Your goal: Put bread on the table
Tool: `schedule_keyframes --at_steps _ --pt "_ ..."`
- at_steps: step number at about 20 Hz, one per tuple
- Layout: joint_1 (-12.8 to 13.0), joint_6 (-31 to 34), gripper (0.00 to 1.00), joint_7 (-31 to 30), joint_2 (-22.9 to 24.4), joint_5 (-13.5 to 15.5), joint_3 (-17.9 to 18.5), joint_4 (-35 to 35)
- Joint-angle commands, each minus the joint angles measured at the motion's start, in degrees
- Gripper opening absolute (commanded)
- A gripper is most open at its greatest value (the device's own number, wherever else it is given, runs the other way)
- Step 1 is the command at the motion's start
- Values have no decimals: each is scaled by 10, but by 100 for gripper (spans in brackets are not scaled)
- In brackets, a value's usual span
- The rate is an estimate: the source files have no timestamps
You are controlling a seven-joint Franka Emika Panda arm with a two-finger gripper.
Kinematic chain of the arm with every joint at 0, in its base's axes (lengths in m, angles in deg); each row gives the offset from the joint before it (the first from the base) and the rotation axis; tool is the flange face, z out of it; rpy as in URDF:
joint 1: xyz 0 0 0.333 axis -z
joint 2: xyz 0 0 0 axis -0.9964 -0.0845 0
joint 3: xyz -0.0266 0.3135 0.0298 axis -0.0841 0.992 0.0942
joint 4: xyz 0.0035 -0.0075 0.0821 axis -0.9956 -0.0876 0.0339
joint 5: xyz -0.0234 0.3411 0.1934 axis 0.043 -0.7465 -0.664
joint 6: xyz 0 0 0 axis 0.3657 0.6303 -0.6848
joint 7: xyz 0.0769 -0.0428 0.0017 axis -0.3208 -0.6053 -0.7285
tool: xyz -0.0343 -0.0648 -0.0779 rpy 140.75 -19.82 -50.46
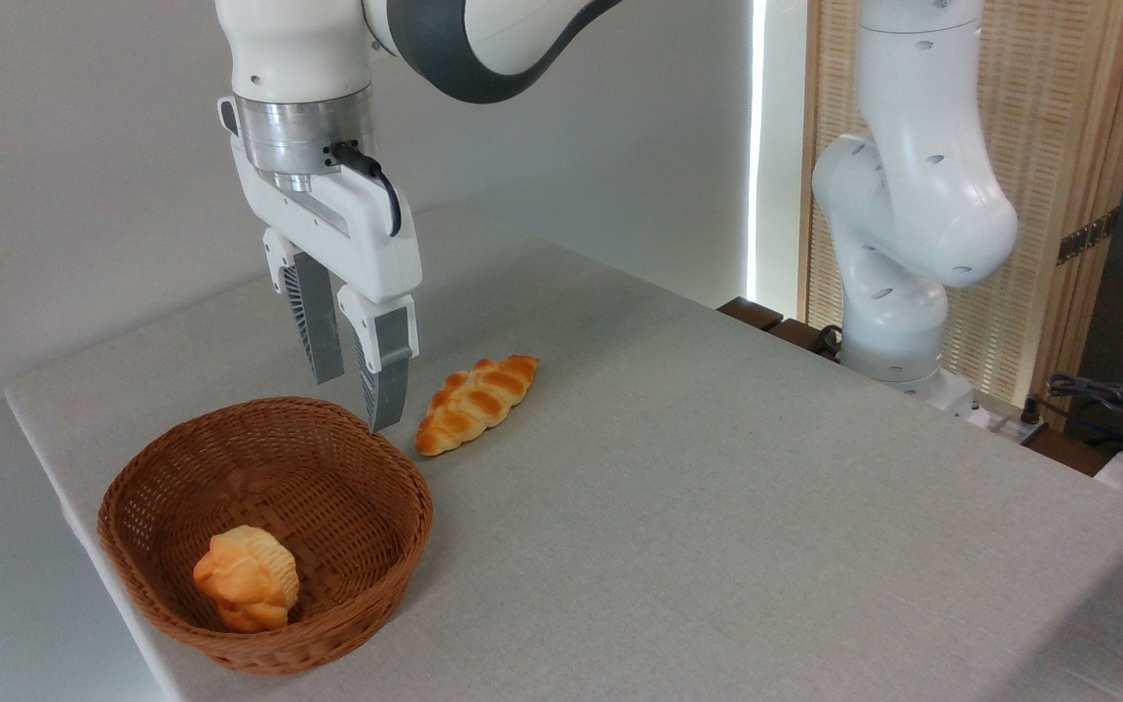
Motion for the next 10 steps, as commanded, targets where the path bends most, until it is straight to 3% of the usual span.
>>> schedule_keyframes --at_steps 1,10 --pt "2 3 100 -2 -2 0 1 5" --pt "1 4 100 -2 3 0 1 5"
